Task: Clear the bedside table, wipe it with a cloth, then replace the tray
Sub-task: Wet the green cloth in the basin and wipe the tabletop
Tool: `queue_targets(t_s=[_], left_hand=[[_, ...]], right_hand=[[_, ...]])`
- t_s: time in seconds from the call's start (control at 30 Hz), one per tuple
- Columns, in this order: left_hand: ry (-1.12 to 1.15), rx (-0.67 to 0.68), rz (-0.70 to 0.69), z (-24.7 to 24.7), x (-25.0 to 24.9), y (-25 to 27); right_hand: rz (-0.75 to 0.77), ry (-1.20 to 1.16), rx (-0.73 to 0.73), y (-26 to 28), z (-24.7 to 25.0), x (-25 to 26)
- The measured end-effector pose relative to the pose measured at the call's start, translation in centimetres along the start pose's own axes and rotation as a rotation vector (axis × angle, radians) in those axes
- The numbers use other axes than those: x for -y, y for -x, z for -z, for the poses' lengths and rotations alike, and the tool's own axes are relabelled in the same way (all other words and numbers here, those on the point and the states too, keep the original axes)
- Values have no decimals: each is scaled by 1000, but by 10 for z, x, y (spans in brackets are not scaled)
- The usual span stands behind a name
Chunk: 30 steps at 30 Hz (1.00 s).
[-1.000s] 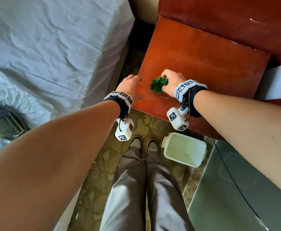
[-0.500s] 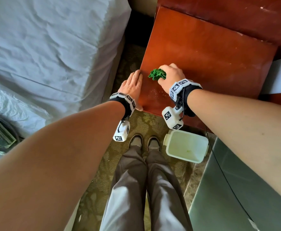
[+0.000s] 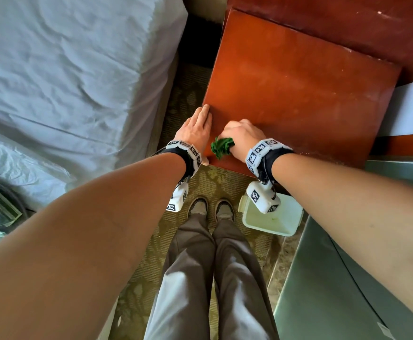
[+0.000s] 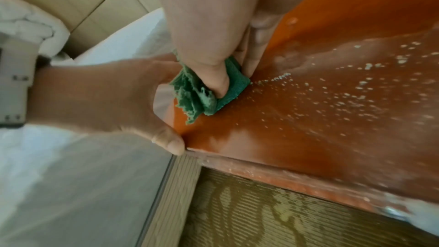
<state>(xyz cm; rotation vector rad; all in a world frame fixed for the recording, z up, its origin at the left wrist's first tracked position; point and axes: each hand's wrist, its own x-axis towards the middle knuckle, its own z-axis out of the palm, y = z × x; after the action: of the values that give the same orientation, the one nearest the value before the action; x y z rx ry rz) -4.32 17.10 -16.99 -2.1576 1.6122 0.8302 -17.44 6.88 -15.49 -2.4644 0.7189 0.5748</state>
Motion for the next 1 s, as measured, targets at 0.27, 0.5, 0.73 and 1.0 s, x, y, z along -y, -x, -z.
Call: queue_targets(t_s=[0.27,0.5,0.73,1.0], left_hand=[[-18,33,24,8,-9,2],[45,-82,30,0,-8,-1],[50,-93,19,0,-7,-1],[-5,8,16,2,-7,-1]], right_hand=[[29,-11,105,22,-5,-19],[-382,-348,-412,2,10,-41],[-324,-289,-303,-15,3,-26],[42,-51,-40,8,-14,0]])
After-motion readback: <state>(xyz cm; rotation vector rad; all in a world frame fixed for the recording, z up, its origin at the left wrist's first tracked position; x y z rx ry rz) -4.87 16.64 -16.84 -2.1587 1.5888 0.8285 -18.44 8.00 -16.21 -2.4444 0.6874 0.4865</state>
